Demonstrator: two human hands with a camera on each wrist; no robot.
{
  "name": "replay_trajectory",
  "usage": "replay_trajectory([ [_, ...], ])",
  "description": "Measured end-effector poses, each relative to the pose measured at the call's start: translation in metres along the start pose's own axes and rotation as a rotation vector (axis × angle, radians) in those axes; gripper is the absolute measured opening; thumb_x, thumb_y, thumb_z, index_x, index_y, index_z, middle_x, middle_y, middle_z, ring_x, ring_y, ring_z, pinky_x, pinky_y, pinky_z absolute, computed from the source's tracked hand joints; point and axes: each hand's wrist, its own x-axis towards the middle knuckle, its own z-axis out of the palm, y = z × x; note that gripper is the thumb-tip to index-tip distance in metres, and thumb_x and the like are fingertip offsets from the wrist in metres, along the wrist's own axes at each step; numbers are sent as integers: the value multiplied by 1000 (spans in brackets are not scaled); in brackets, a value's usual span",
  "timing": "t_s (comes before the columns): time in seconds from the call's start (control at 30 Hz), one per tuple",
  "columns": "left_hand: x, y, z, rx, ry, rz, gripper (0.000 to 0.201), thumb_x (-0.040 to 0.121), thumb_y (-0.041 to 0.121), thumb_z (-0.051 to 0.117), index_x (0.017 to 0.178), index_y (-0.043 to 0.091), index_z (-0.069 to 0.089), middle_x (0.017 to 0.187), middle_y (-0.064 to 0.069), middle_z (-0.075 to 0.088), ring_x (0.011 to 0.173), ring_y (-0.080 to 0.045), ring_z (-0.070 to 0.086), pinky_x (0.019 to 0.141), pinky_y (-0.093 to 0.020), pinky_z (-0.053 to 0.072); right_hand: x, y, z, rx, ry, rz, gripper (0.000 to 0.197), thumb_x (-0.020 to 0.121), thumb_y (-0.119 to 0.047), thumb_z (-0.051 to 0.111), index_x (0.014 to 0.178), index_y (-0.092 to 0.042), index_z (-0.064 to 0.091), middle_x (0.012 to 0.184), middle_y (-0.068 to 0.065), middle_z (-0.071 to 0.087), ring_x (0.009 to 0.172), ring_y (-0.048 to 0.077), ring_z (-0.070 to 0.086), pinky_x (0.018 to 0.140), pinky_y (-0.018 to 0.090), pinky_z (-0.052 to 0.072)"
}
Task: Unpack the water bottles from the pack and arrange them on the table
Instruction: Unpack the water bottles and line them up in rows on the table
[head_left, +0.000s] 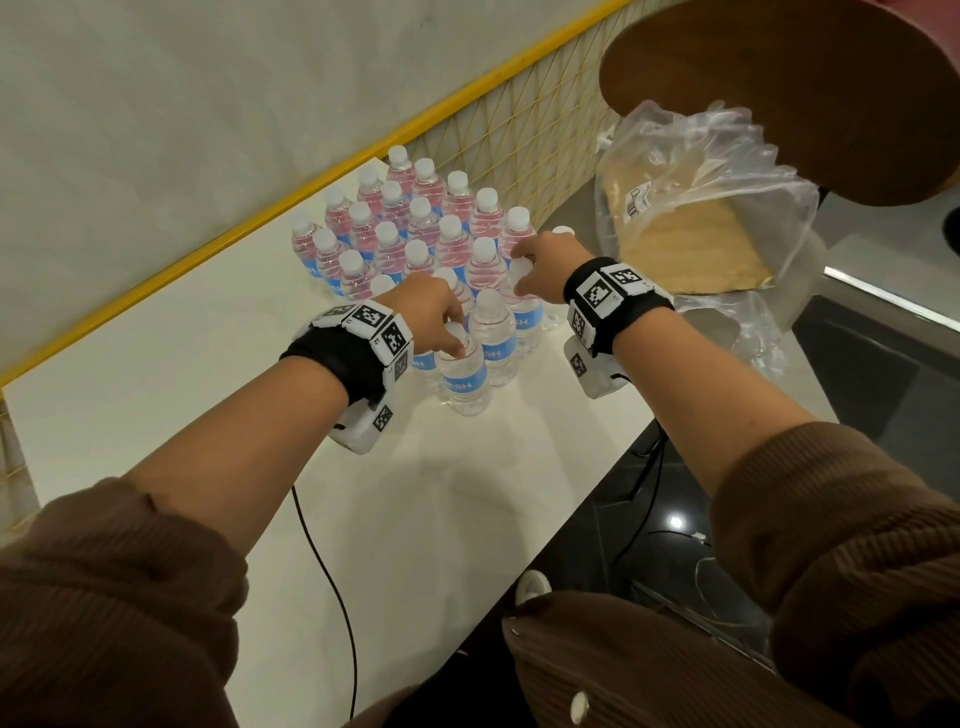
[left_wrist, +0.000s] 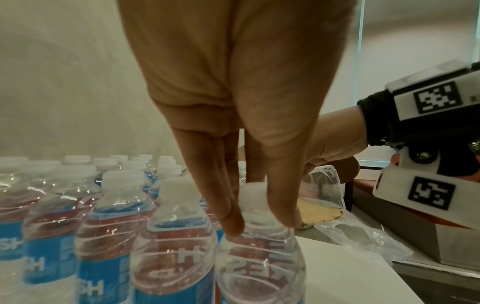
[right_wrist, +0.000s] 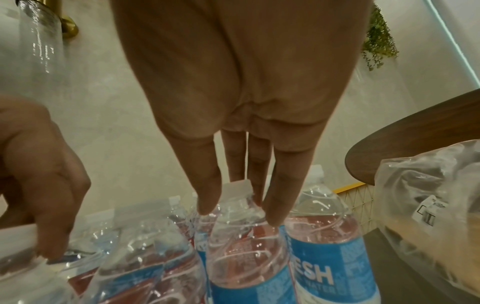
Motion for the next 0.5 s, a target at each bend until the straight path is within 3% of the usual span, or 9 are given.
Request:
replay_trajectory([
  [0.13, 0, 3, -2, -1, -12, -24, 55, 73, 49, 73, 116, 15, 63, 94, 0, 59, 85, -17, 54, 71, -29, 44, -1, 2, -13, -23, -24, -39, 56, 84, -30, 66, 136, -18, 47, 130, 11, 54, 120, 28, 50, 98, 33, 42],
  [0.23, 5, 10, -11, -32, 70, -24, 60, 78, 56, 64, 124, 18, 57, 112, -3, 62, 100, -22, 58, 83, -32, 47, 3, 13, -39, 67, 78, -5, 45, 86, -22, 64, 130, -15, 54, 123, 7, 61, 114, 24, 56, 94, 31, 44],
  [0.33, 12, 21, -18, -100, 153, -3, 49, 86, 41, 62, 129, 17, 54, 123, -6, 61, 109, -23, 58, 86, -30, 44, 11, 26, -62, 74, 141, 64, 42, 86, -13, 63, 127, -10, 55, 125, 12, 59, 113, 28, 56, 93, 34, 46],
  [0.5, 25, 35, -14, -81, 107, 22, 47, 87, 25, 63, 132, 17, 53, 130, -8, 58, 117, -25, 55, 94, -33, 44, 20, 28, -58, -111, 9, 92, 53, 90, -28, 61, 135, -6, 46, 135, 14, 51, 122, 32, 50, 98, 37, 42],
])
